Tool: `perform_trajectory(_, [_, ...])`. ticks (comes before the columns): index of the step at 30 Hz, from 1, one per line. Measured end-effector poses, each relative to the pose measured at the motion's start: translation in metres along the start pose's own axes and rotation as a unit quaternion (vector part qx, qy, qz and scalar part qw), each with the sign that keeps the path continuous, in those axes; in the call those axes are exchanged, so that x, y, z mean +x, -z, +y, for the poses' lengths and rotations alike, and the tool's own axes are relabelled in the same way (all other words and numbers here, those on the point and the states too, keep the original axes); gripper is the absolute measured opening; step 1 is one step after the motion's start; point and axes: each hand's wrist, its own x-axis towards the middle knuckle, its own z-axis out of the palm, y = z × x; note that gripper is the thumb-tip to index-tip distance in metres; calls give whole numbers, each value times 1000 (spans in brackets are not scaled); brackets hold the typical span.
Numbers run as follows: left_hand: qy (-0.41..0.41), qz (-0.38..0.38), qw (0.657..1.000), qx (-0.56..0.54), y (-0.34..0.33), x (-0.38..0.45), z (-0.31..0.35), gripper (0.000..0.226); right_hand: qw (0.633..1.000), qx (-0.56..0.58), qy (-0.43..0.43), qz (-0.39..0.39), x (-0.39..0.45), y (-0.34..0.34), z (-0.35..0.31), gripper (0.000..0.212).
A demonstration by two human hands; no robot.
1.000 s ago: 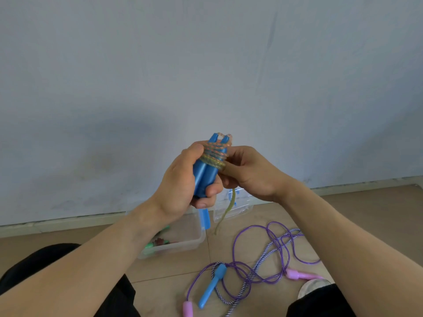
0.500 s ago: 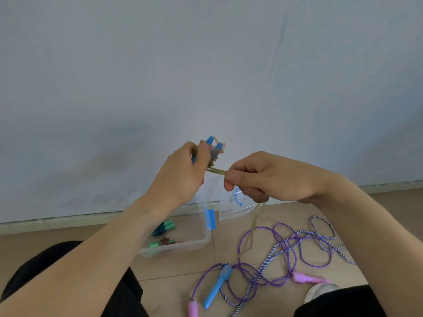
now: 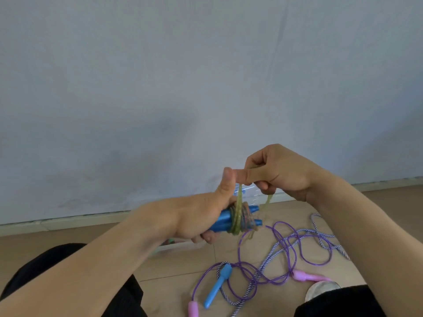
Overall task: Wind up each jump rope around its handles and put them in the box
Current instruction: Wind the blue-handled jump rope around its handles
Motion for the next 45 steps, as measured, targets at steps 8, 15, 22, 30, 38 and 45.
perform_trajectory(8, [-45,-83,990,-101,-6,-1,-9,60,999,-30,-9,-30,13,-1,12,49])
perform_trajectory(15, [-105,-47,980,-165,15,-11,1,62,998,-19,46,-41,15,20,16,26])
perform_trajectory(22, [-152,17,952,-266,17,-5,2,58,999,-11,45,8,21,9,18,38])
perform_trajectory(30, [-197,71,852,-479,29,-1,6,29,998,59,21,-4,30,-14,23,30])
perform_trajectory(38, [-92,277,934,-204,28,3,-1,43,994,-105,26,-27,23,-10,18,27])
perform_trajectory(45, [44,259,965,-12,32,26,-15,52,992,-106,11,-71,20,-21,14,37])
